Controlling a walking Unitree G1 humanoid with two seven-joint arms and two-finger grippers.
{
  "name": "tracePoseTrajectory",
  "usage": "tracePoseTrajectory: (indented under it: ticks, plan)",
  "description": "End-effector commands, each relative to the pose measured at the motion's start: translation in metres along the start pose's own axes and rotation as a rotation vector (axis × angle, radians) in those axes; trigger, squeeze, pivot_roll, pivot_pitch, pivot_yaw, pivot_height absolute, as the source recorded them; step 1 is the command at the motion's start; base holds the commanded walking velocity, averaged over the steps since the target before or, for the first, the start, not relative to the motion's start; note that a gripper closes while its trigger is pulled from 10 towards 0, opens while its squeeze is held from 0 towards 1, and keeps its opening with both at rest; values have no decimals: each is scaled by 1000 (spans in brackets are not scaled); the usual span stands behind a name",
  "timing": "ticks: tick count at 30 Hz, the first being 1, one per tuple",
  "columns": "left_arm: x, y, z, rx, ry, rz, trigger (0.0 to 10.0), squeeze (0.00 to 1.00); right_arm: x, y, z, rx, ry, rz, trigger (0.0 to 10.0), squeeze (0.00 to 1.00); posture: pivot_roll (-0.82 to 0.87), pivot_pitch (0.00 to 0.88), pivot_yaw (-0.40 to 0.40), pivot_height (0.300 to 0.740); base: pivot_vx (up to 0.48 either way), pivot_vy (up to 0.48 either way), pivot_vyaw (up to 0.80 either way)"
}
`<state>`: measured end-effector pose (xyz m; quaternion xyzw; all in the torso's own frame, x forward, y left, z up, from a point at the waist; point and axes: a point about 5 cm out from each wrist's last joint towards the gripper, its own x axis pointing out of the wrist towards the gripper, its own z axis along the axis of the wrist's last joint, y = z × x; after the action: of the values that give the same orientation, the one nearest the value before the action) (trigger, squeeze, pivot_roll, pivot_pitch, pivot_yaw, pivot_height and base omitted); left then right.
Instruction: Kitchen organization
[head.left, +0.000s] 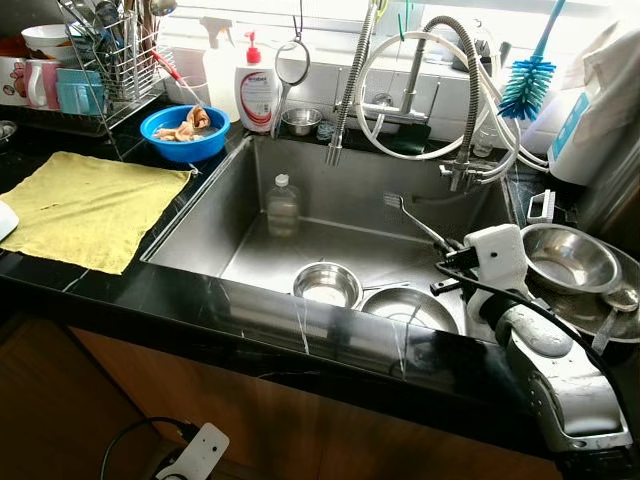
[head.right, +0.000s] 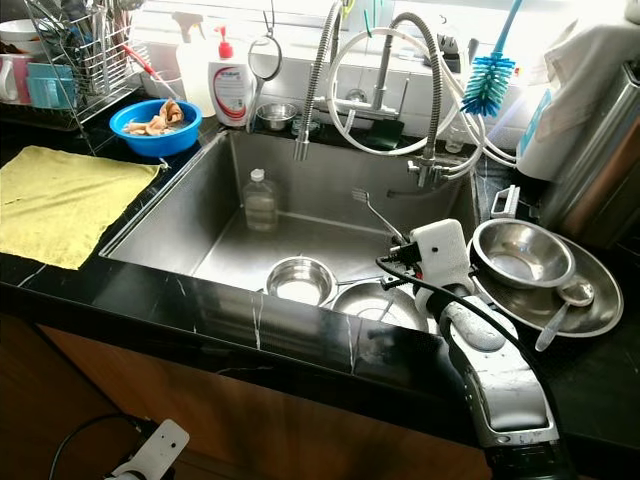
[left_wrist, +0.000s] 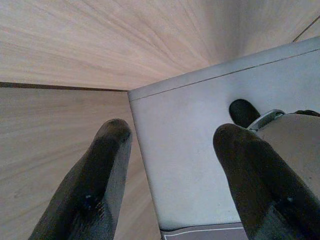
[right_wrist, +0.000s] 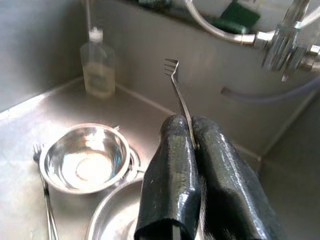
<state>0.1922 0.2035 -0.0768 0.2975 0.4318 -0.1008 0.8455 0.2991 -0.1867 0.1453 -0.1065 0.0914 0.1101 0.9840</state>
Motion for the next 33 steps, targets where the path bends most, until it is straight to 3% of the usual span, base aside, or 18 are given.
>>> tracePoseTrajectory:
  ticks: [1,11,13,14,15,31,32,33]
  plan:
    - [-1,0,-3,10,9,-6,10000,0,3,1,0,8,13,-1,10000,0,-24,0,-35,740,0,0,0]
    - [-1,0,-3,18,11,-8,10000,0,5,4,-6,41,51,-4,10000,0,-19,0,-34,740,0,0,0]
    - [-1,0,-3,17,10,-7,10000,0,5,4,-6,39,53,-2,10000,59,-19,0,-36,740,0,0,0]
    - [-1,0,-3,16,10,-7,10000,0,5,4,-6,40,52,-2,10000,902,-19,0,-37,740,0,0,0]
    - [-1,0,-3,14,11,-7,10000,0,5,4,-7,42,52,-6,10000,1000,-19,0,-39,740,0,0,0]
    - [0,0,-3,5,10,-5,10000,0,2,0,1,23,-8,-57,10000,1000,-26,0,-38,740,0,0,0]
    - [0,0,-3,4,11,-5,10000,0,1,-4,6,-12,-47,-101,10000,0,-27,0,-37,740,0,0,0]
    - [0,0,-3,5,11,-4,10000,0,-2,-7,11,-53,-83,-137,10000,0,-28,0,-36,740,0,0,0]
